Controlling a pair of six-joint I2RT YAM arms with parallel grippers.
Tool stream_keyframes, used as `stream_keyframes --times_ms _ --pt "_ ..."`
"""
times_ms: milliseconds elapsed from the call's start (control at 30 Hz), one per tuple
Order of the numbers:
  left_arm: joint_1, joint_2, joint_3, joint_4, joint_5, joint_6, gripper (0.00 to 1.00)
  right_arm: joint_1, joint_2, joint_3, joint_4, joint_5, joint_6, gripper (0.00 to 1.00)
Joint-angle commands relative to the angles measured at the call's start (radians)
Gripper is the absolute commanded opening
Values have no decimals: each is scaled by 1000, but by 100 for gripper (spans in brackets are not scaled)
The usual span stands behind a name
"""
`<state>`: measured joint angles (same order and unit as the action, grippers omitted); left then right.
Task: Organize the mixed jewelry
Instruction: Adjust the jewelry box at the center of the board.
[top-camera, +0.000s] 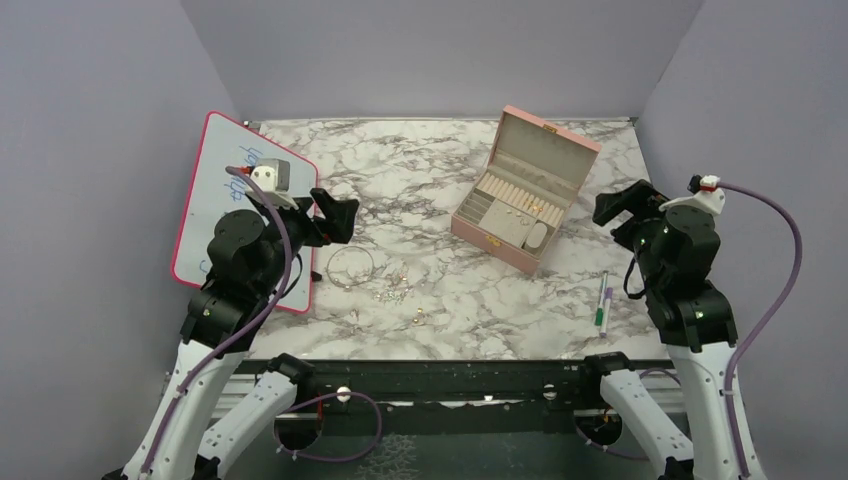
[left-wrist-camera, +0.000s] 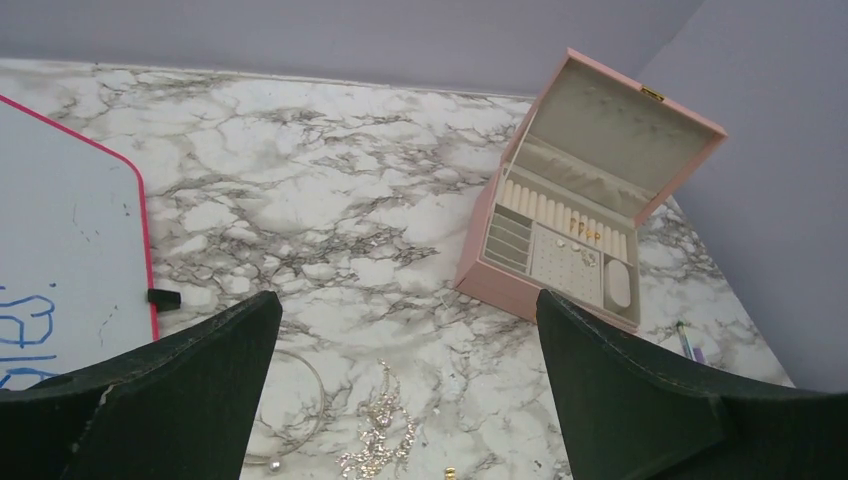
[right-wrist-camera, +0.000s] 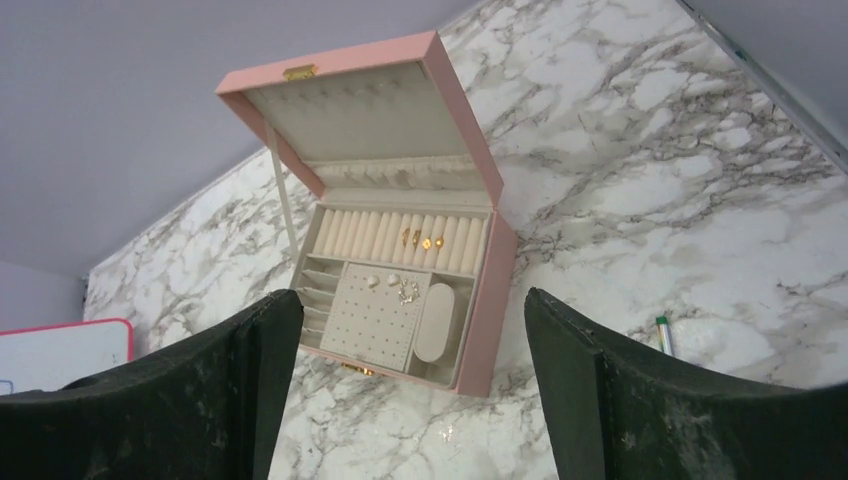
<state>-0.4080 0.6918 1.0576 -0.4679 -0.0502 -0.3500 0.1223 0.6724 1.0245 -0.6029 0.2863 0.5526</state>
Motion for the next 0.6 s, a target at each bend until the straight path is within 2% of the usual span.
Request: stream_keyframes --times_ms 0,67,100,167,267,400,567 --pt "-3 -38 -25 -11 -45 50 99 -7 30 35 -112 -12 -44 90" --pt "-3 -53 -48 -2 -45 53 99 -7 45 29 -118 -51 -58 99" --pt "-3 -57 -60 3 -41 55 99 -7 47 16 -109 -91 -71 100" --pt "-3 -56 -83 8 -37 55 99 -6 37 -59 -11 -191 -111 100" --pt "-3 -38 -111 12 -2 49 99 -6 72 -144 87 -276 -83 100" --pt "-3 -21 -166 67 104 43 99 -7 198 -195 158 -279 -18 98" --pt "-3 6 -226 160 123 -9 99 -6 384 -215 272 -280 47 92"
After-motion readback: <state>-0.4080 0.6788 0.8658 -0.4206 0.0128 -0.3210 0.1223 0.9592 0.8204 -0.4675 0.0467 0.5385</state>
